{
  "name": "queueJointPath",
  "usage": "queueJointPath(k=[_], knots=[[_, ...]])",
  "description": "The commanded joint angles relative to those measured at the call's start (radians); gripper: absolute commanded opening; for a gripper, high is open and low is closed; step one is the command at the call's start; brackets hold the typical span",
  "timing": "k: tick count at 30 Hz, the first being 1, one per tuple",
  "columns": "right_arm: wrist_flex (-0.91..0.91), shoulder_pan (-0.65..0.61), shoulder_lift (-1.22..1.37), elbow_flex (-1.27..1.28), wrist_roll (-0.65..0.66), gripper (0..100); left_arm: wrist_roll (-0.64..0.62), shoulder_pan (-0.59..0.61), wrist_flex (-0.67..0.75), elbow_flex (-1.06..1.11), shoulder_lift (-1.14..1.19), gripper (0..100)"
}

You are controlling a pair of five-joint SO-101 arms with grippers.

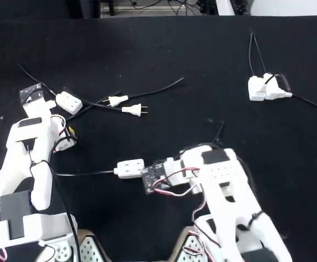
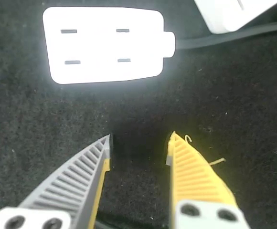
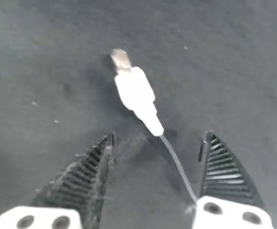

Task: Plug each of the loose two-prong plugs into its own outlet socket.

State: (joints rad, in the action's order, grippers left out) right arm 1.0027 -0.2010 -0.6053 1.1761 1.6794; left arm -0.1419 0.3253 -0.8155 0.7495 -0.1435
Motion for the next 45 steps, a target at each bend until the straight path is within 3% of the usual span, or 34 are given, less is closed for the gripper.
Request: queueJointPath(k=[1,5,10,12,16,20,23,27,32,34,38,45], knots=[[-0.018,-0.038,0.045,-0.025,0.003,26.2,-0.002,0.01,0.011,-0.01,-0.04,20],[-0.018,-0.04,0.059,-0.025,-0.015,23.8,-0.002,0.01,0.011,-0.01,-0.04,20],[-0.018,-0.046,0.059,-0.025,-0.114,0.4,0.0,0.01,0.011,-0.01,-0.04,20],[-0.017,-0.051,0.054,-0.024,-0.163,3.8,0.0,0.01,0.011,-0.01,-0.04,20],[-0.005,-0.043,0.041,-0.056,-0.259,1.3,0.0,0.01,0.011,-0.01,-0.04,20],[0.115,-0.048,-0.056,-0.119,-0.379,1.1,0.0,0.01,0.011,-0.01,-0.04,20],[0.196,-0.066,-0.171,-0.127,-0.394,1.1,0.0,0.01,0.011,-0.01,-0.04,20],[0.232,-0.14,-0.282,-0.031,-0.261,7.8,0.0,0.01,0.011,-0.01,-0.041,20],[0.23,-0.133,-0.312,0.041,-0.12,40.9,0.002,0.012,0.011,-0.005,-0.041,20],[0.226,-0.124,-0.312,0.042,-0.046,48.3,0.002,0.012,0.011,-0.007,-0.04,20],[0.226,-0.114,-0.312,0.044,0.098,46.8,0.002,0.012,0.011,-0.01,-0.04,20],[0.232,-0.115,-0.311,0.079,0.19,43.8,0.002,0.012,0.011,-0.01,-0.041,20]])
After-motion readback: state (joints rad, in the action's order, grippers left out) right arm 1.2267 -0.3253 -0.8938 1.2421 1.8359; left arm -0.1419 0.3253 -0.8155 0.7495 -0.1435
